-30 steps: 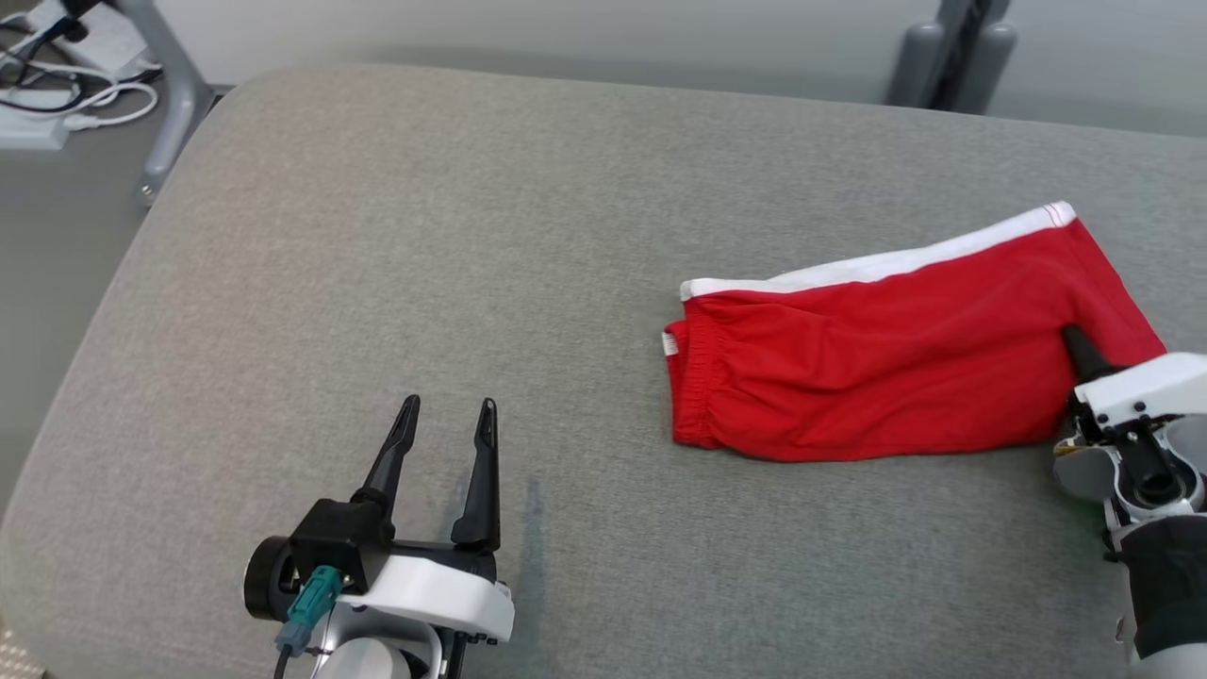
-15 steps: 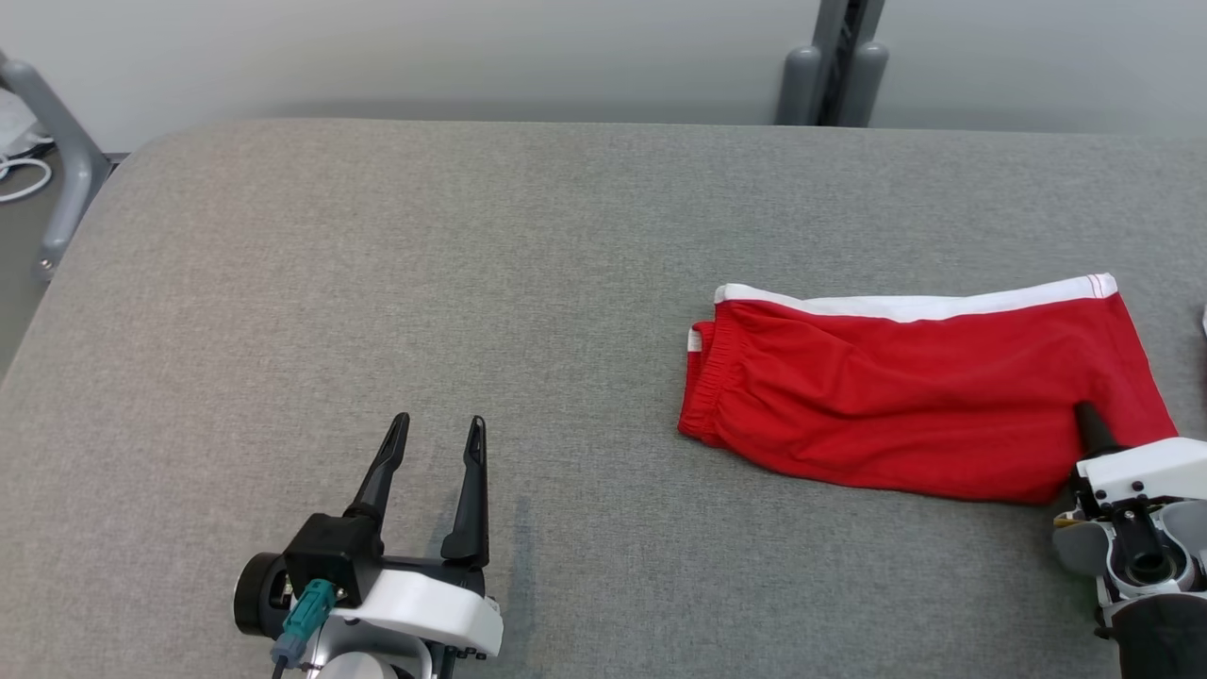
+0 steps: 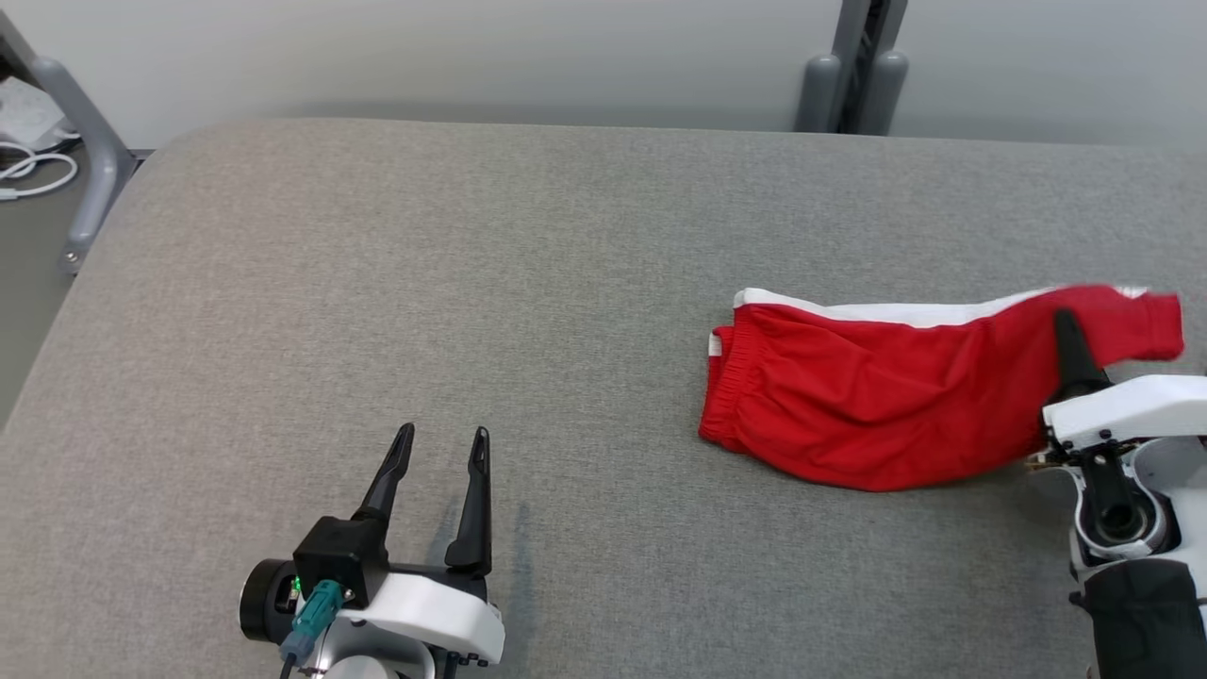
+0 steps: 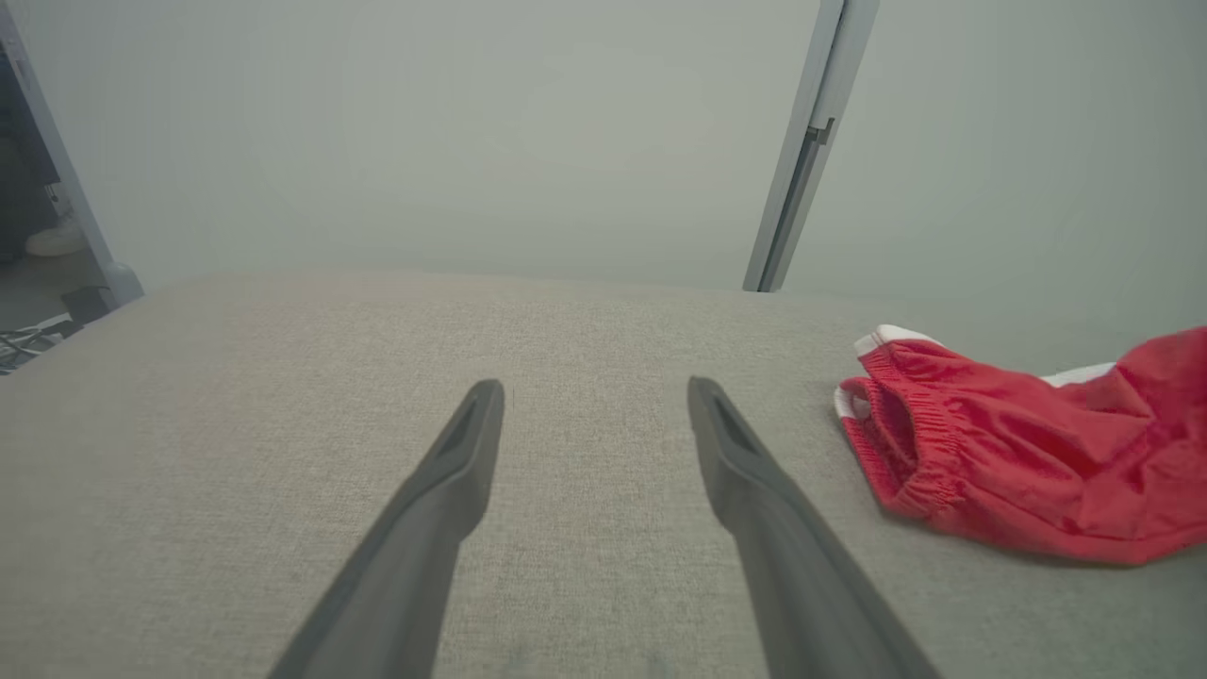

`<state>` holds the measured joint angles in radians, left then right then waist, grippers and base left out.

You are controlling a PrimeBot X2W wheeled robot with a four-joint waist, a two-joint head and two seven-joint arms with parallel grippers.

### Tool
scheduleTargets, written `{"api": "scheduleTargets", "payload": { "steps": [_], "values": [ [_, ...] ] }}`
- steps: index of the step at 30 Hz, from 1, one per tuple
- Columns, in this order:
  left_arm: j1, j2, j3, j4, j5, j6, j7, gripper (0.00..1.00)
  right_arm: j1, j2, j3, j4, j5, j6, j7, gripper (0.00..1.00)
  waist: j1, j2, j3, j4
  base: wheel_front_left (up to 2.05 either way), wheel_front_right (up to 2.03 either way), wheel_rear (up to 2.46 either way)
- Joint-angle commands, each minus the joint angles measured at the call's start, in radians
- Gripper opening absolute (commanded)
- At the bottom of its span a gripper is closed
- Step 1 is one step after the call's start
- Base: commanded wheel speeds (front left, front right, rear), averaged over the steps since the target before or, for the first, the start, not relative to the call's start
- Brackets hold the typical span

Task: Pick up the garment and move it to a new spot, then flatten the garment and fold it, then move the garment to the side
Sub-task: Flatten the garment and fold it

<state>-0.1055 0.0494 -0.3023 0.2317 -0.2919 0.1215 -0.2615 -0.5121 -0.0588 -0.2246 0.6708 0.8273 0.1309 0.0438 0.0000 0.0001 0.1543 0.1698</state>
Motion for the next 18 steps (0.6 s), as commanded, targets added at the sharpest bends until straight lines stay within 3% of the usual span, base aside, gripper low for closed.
{"api": "scheduleTargets", "payload": {
  "steps": [1,9,18],
  "values": [
    [0.004,0.004,0.003,0.001,-0.002,0.002,-0.003,1.00,0.033,-0.004,0.019,-0.029,0.013,-0.001,-0.008,0.00,0.0000,-0.0001,-0.003,0.008,0.00,0.00,0.00],
    [0.009,0.004,-0.004,0.002,-0.008,0.005,-0.003,1.00,0.116,-0.016,0.191,-0.222,0.057,0.000,-0.029,0.00,0.0000,-0.0001,-0.014,0.043,0.00,0.00,0.00],
    [0.017,0.004,-0.010,0.004,-0.016,0.009,-0.003,1.00,0.142,-0.031,0.312,-0.201,-0.001,0.000,-0.060,0.00,0.0000,-0.0001,-0.016,0.082,0.00,0.00,0.00]
  ]
}}
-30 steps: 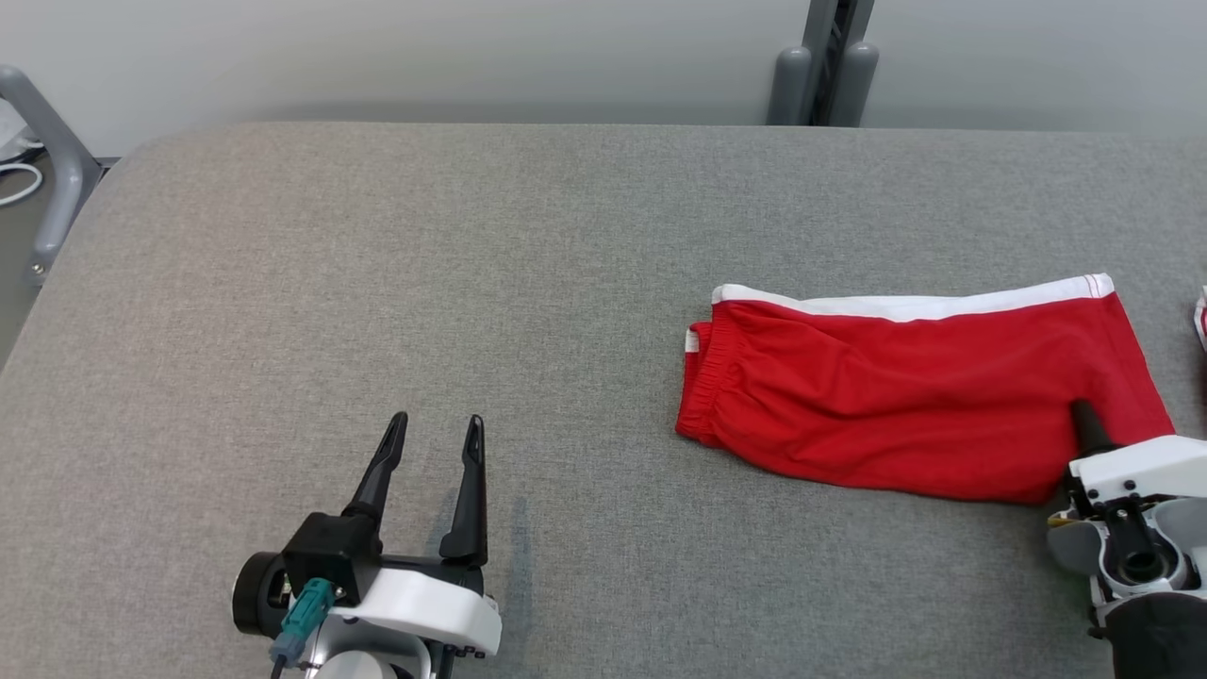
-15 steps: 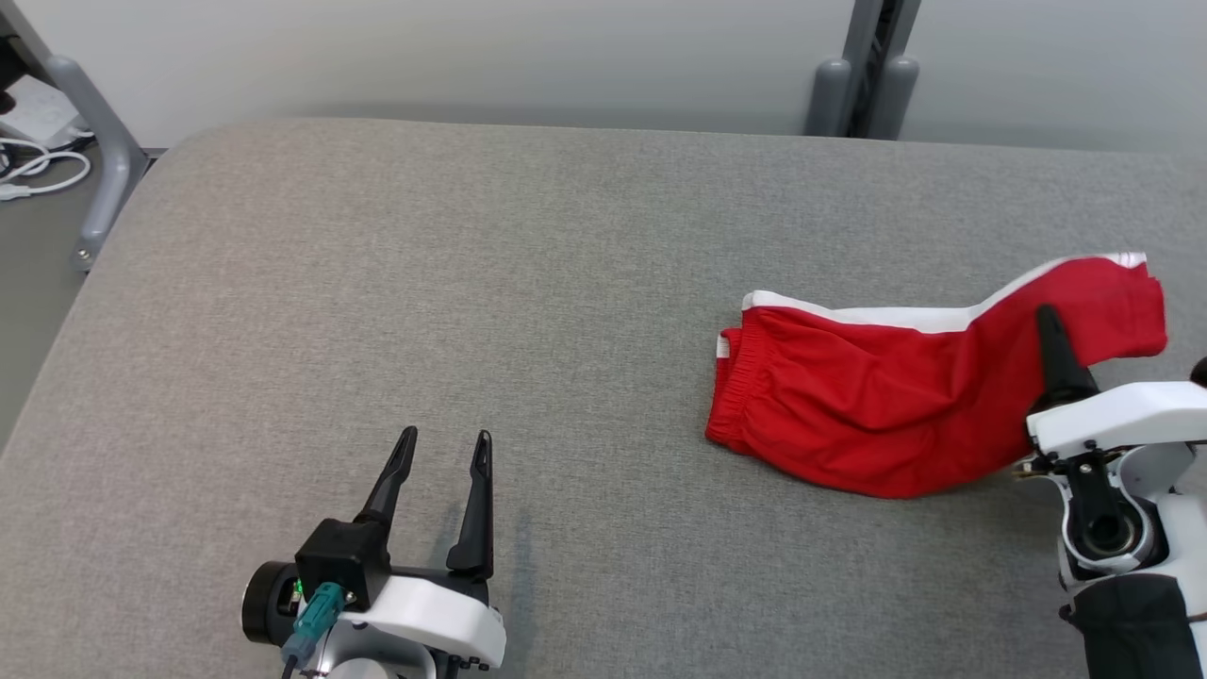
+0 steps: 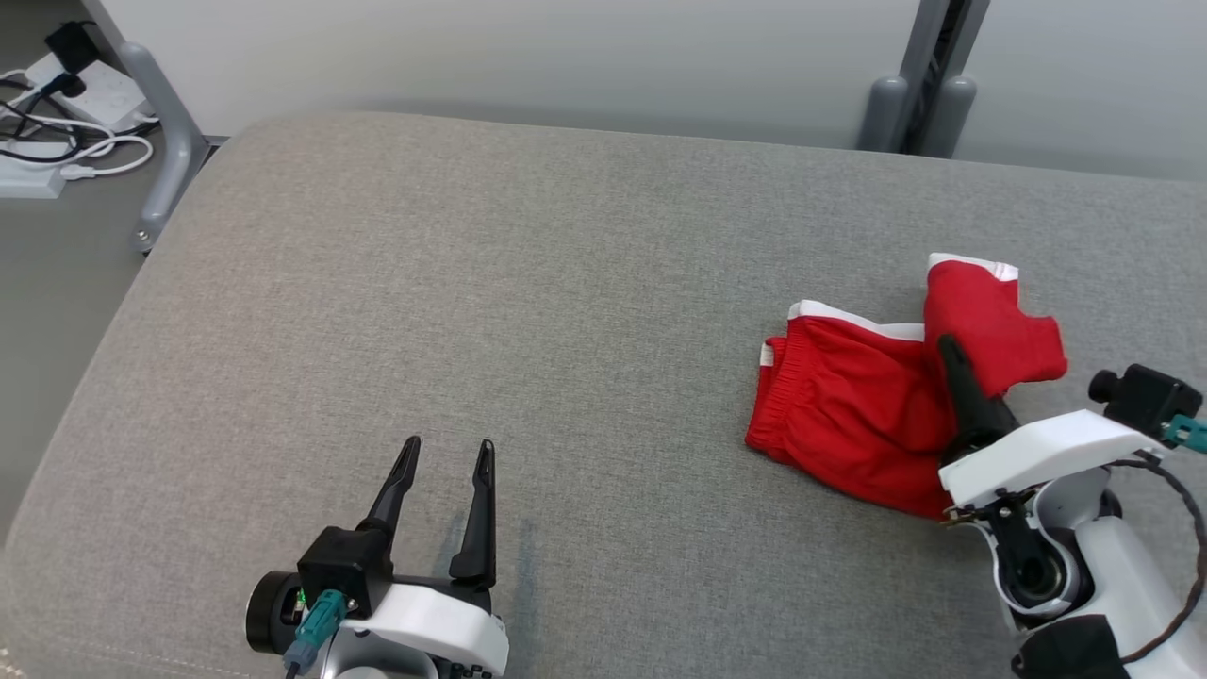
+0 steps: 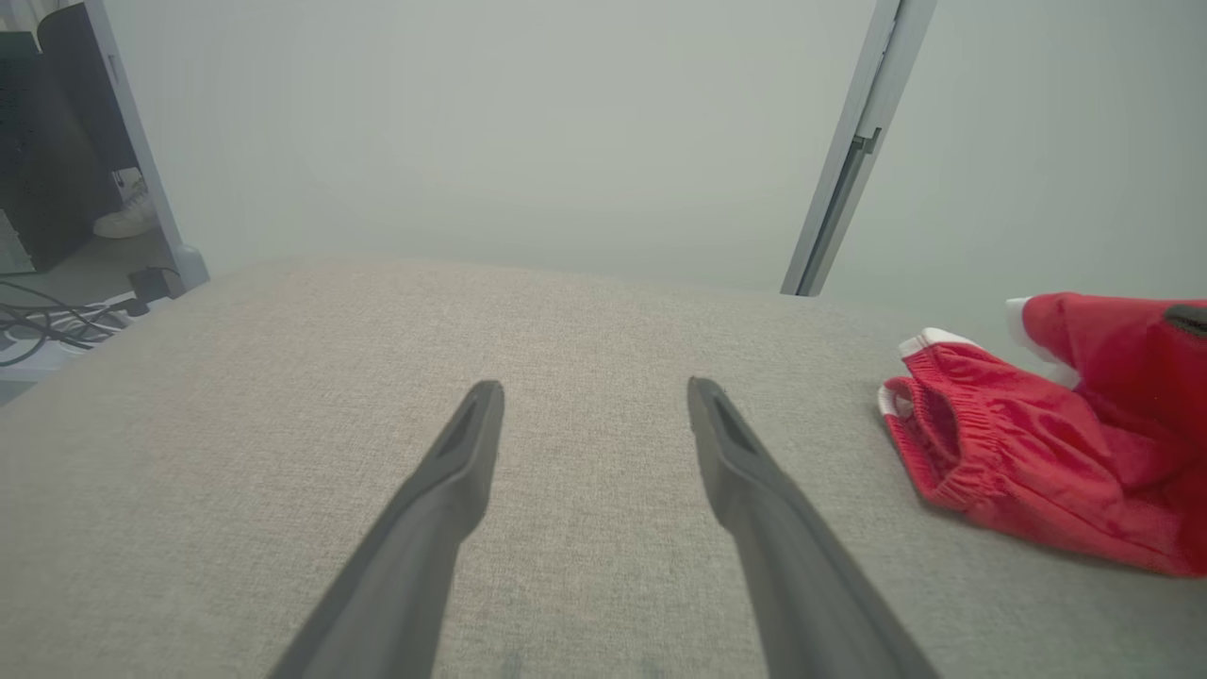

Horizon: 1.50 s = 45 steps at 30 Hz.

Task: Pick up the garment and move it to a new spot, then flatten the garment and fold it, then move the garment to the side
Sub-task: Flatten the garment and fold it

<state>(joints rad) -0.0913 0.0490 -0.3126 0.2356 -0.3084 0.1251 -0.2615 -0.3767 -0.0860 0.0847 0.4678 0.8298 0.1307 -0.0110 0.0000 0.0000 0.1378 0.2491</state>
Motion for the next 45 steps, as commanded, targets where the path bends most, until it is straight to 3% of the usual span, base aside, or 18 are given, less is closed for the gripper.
{"api": "scheduleTargets", "payload": {
  "steps": [1,11,12,13,14,15,26,36,45],
  "values": [
    [0.004,0.004,0.000,0.000,-0.001,0.005,-0.003,1.00,0.003,-0.002,0.012,0.008,0.000,0.000,-0.010,0.00,0.0000,0.0000,0.000,0.005,0.00,0.00,0.00],
    [0.005,0.004,-0.007,0.005,-0.005,0.005,-0.003,1.00,-0.016,-0.014,0.141,0.085,0.032,0.000,-0.012,0.00,0.0000,0.0000,-0.003,0.029,0.00,0.00,0.00],
    [0.005,0.004,-0.008,0.006,-0.003,0.005,-0.003,1.00,-0.017,-0.020,0.147,0.095,0.038,0.000,-0.015,0.05,0.0000,0.0000,-0.004,0.030,0.00,0.00,0.00],
    [0.003,0.004,-0.011,0.007,-0.001,0.005,-0.003,1.00,-0.020,-0.030,0.153,0.105,0.043,0.000,-0.031,0.73,0.0000,0.0000,-0.004,0.033,0.00,0.00,0.00],
    [0.003,0.004,-0.011,0.007,-0.001,0.005,-0.003,1.00,-0.020,-0.030,0.153,0.105,0.043,0.000,-0.031,0.73,0.0000,0.0000,-0.004,0.033,0.00,0.00,0.00],
    [0.002,0.004,-0.013,0.006,0.000,0.005,-0.003,1.00,-0.022,-0.028,0.157,0.113,0.062,0.000,-0.039,1.00,0.0000,0.0000,-0.005,0.035,0.00,0.00,0.00],
    [0.013,0.004,-0.024,0.010,0.004,0.009,-0.003,1.00,-0.029,-0.082,0.336,0.058,0.138,0.000,-0.105,1.00,0.0000,0.0000,-0.020,0.051,0.00,0.00,0.00],
    [0.015,0.004,-0.021,0.014,0.009,0.006,-0.003,1.00,-0.076,-0.160,0.602,0.128,-0.004,0.000,-0.175,1.00,0.0000,0.0000,-0.023,0.059,0.00,0.00,0.00],
    [0.018,0.004,-0.014,0.017,0.004,0.011,-0.003,1.00,-0.119,-0.168,0.723,0.192,-0.031,0.000,-0.205,1.00,0.0000,0.0000,-0.024,0.048,0.00,0.00,0.00]
  ]
}}
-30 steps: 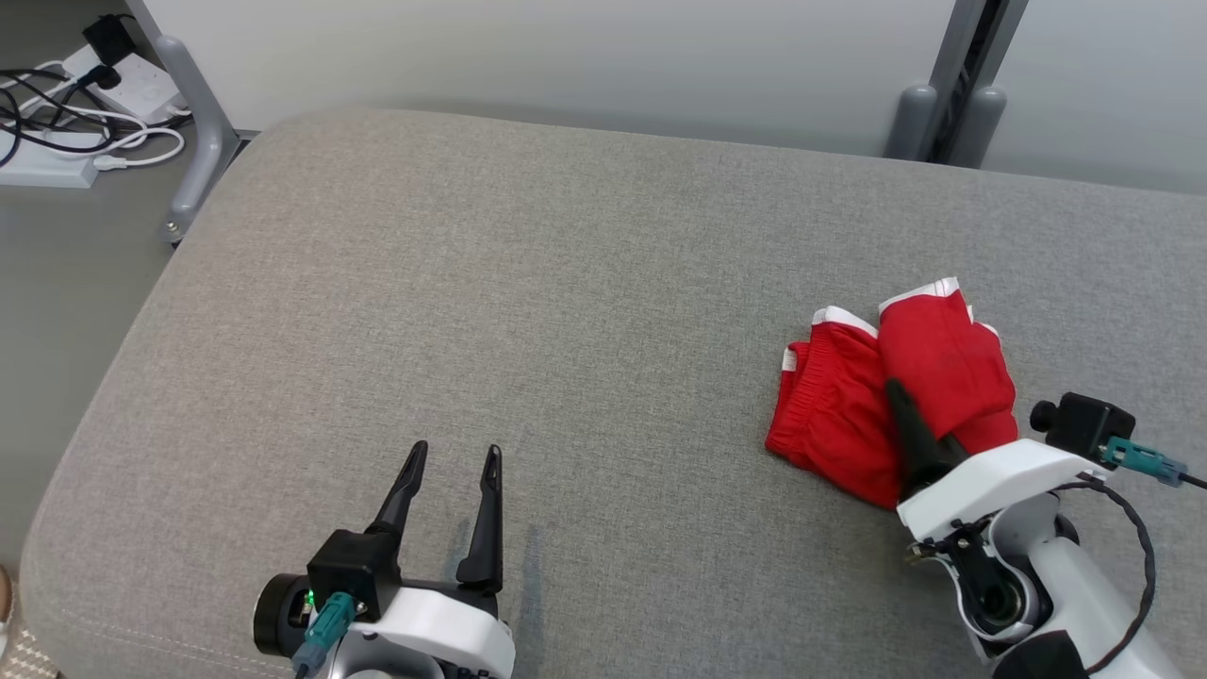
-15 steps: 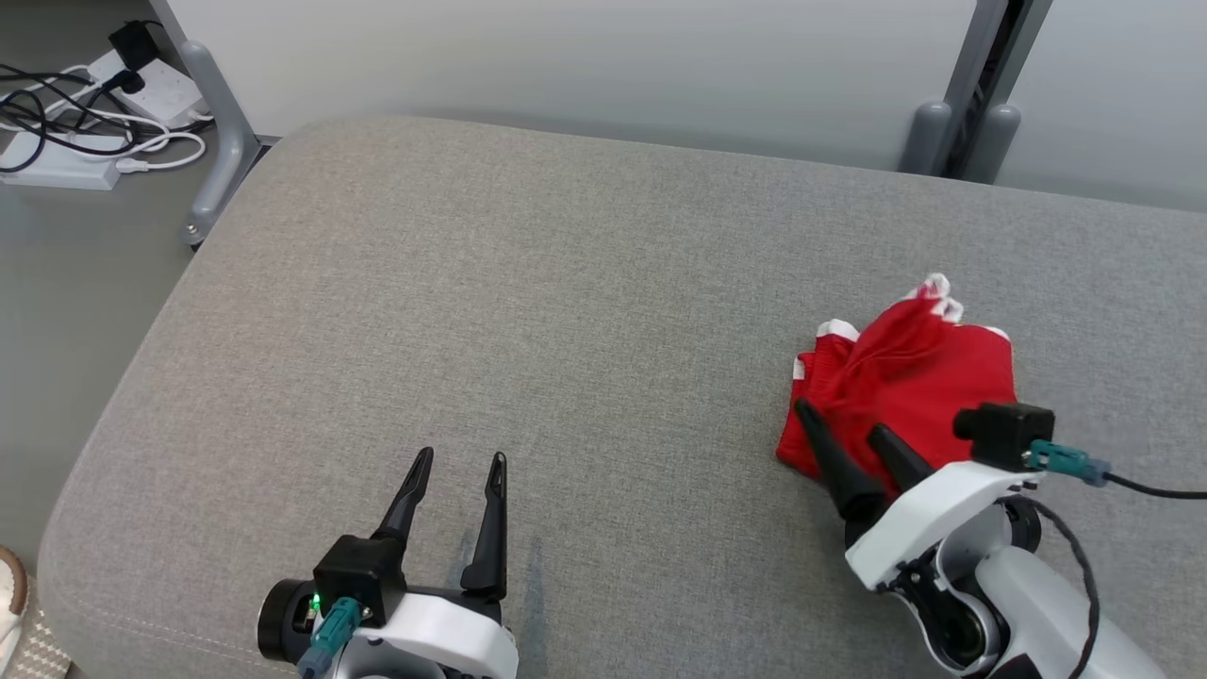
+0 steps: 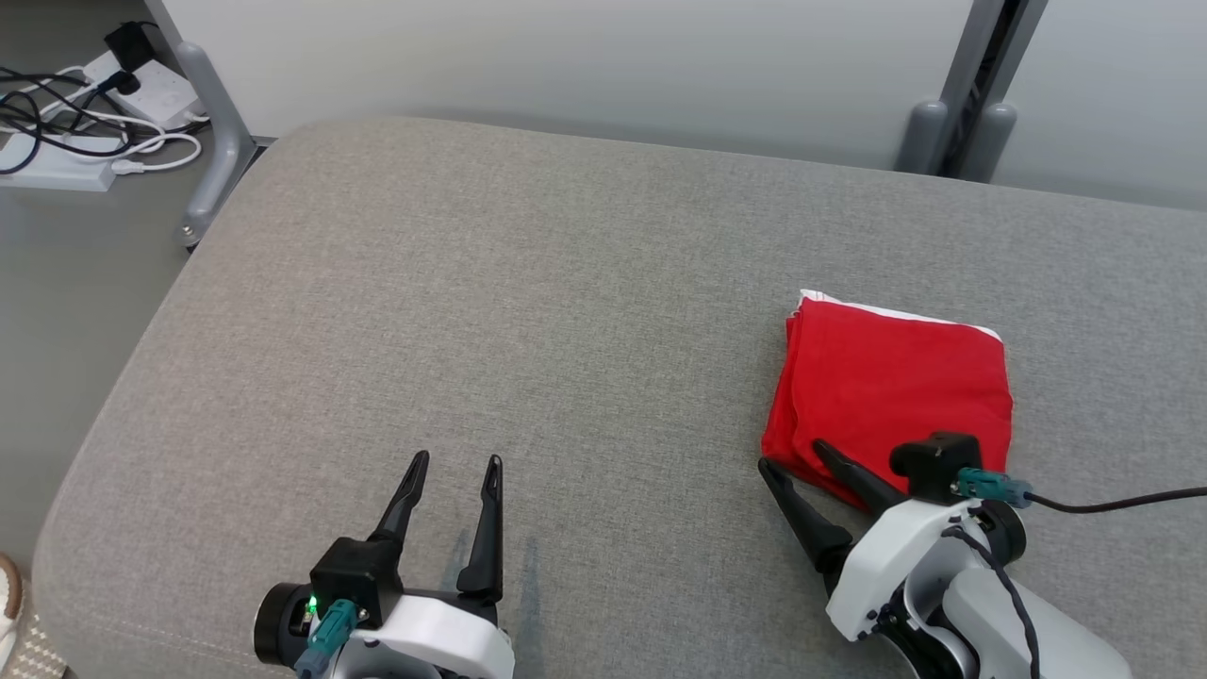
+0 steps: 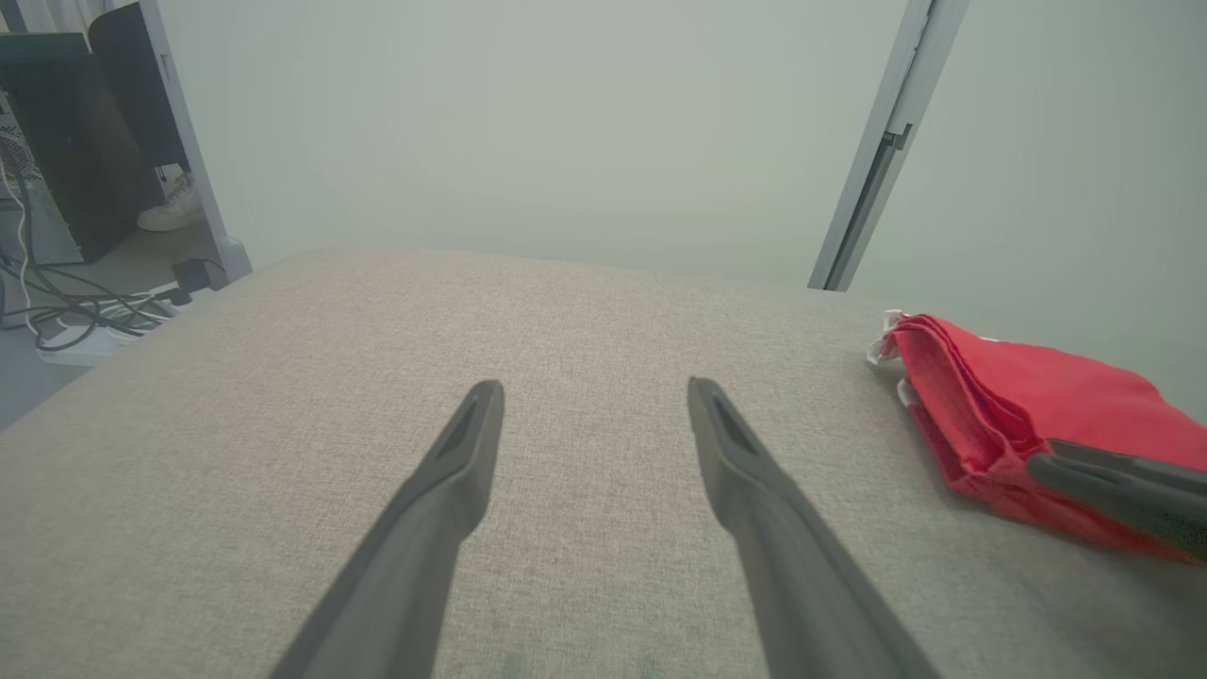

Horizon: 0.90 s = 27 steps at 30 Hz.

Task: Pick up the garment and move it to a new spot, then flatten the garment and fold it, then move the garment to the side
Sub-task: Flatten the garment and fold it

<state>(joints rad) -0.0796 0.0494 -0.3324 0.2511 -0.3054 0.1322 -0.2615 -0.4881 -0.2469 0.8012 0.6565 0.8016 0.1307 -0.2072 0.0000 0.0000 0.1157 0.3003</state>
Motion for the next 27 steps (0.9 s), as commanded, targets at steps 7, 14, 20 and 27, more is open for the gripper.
{"api": "scheduleTargets", "payload": {
  "steps": [7,14,20,27],
  "values": [
    [0.005,0.004,0.019,-0.001,0.002,0.007,-0.003,1.00,-0.012,-0.010,0.119,-0.046,0.041,0.000,0.014,1.00,0.0000,0.0000,-0.014,-0.048,0.00,0.00,0.00],
    [-0.008,0.004,0.040,-0.009,0.018,0.000,-0.003,1.00,-0.032,-0.065,0.148,-0.133,0.111,0.000,0.008,1.00,0.0000,0.0000,-0.019,-0.110,0.00,0.00,0.00],
    [-0.022,0.004,0.076,-0.031,0.032,-0.004,-0.003,1.00,-0.036,-0.147,0.018,-0.181,0.131,0.000,-0.040,1.00,0.0000,0.0000,-0.019,-0.176,0.00,0.00,0.00],
    [-0.037,0.003,0.111,-0.058,0.048,-0.012,-0.003,1.00,0.007,-0.201,-0.270,-0.194,-0.032,0.000,-0.059,1.00,0.0000,0.0000,-0.007,-0.233,0.00,0.00,0.00]
  ]
}}
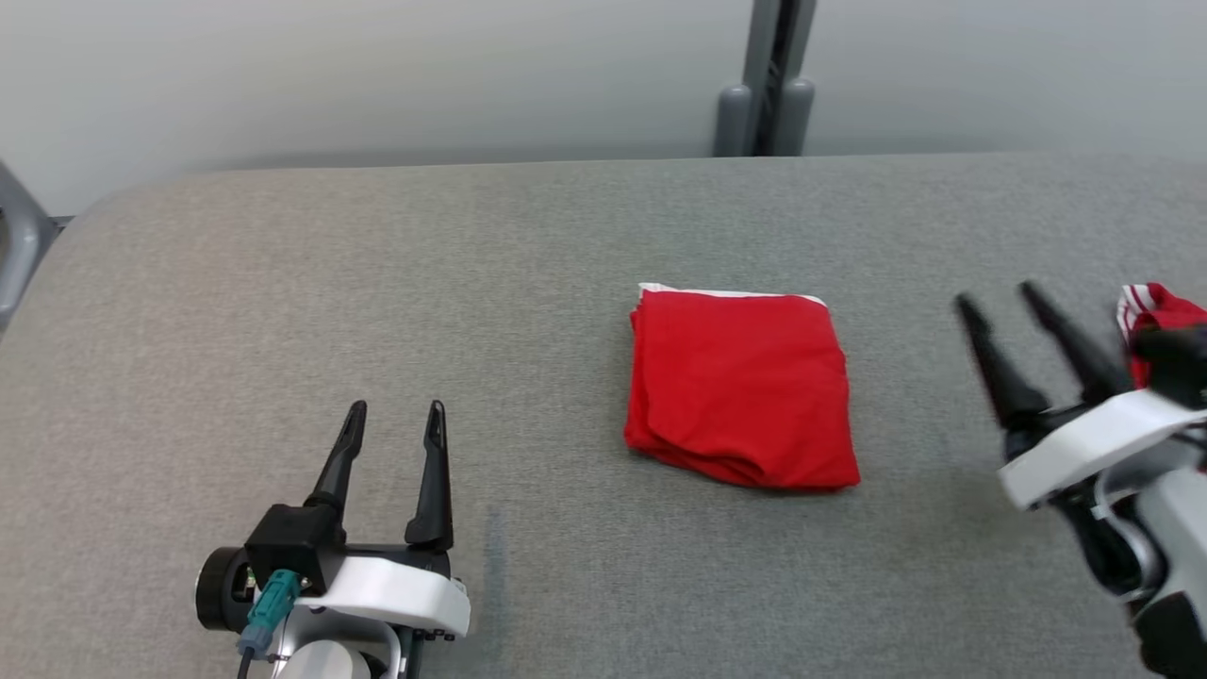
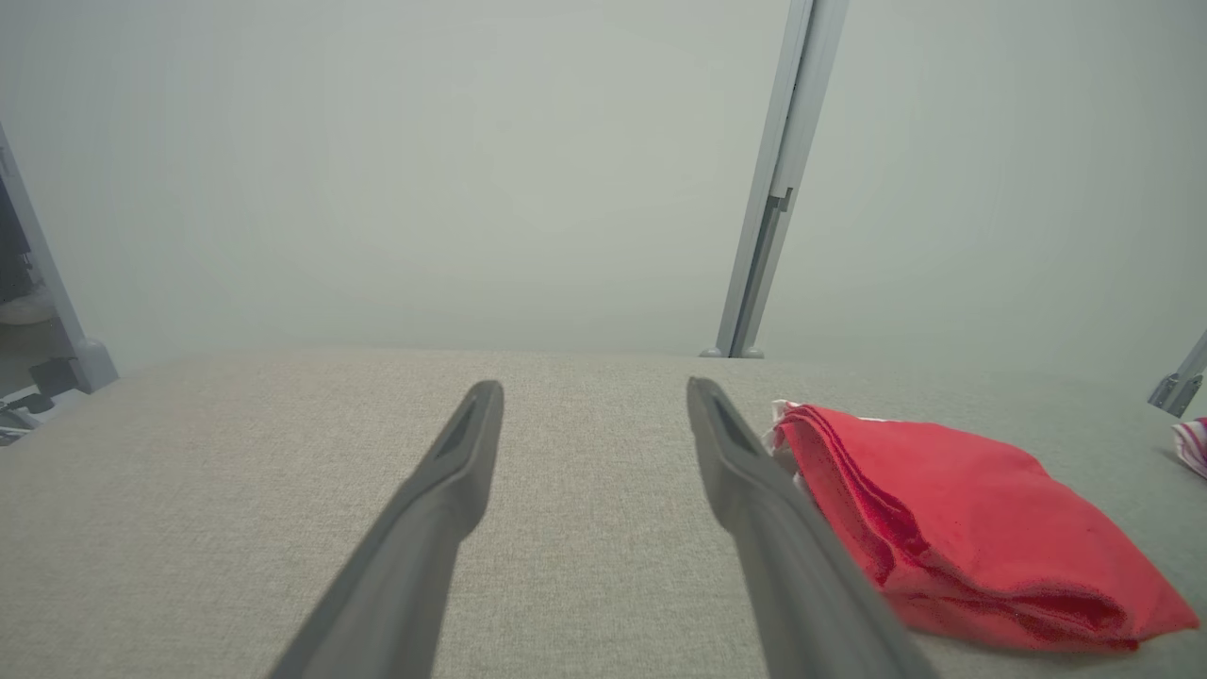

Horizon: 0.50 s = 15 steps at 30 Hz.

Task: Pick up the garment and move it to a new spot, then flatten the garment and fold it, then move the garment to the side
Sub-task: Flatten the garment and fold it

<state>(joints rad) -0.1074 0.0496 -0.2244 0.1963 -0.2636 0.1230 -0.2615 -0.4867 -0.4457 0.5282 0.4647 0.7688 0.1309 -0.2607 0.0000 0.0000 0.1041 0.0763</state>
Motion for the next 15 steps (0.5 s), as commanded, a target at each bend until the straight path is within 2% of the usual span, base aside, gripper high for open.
{"api": "scheduleTargets", "payload": {
  "steps": [1,5,9,15],
  "values": [
    [-0.010,0.004,0.007,-0.006,0.009,-0.004,-0.003,1.00,0.023,0.008,-0.049,-0.016,-0.032,-0.001,-0.006,1.00,0.0000,0.0000,0.007,-0.015,0.00,0.00,0.00],
    [-0.010,0.003,0.021,-0.021,0.012,-0.004,-0.003,1.00,0.106,0.056,-0.240,-0.091,-0.170,-0.001,-0.006,1.00,0.0000,0.0000,0.014,-0.037,0.00,0.00,0.00],
    [-0.012,0.004,0.032,-0.034,0.017,-0.008,-0.003,1.00,0.183,0.134,-0.378,-0.160,-0.281,0.000,-0.006,1.00,0.0000,0.0000,0.020,-0.052,0.00,0.00,0.00],
    [0.006,0.003,0.036,-0.041,0.010,-0.004,-0.003,1.00,0.255,0.204,-0.454,-0.214,-0.391,-0.001,-0.006,1.00,0.0000,0.0000,0.014,-0.062,0.00,0.00,0.00]
  ]
}}
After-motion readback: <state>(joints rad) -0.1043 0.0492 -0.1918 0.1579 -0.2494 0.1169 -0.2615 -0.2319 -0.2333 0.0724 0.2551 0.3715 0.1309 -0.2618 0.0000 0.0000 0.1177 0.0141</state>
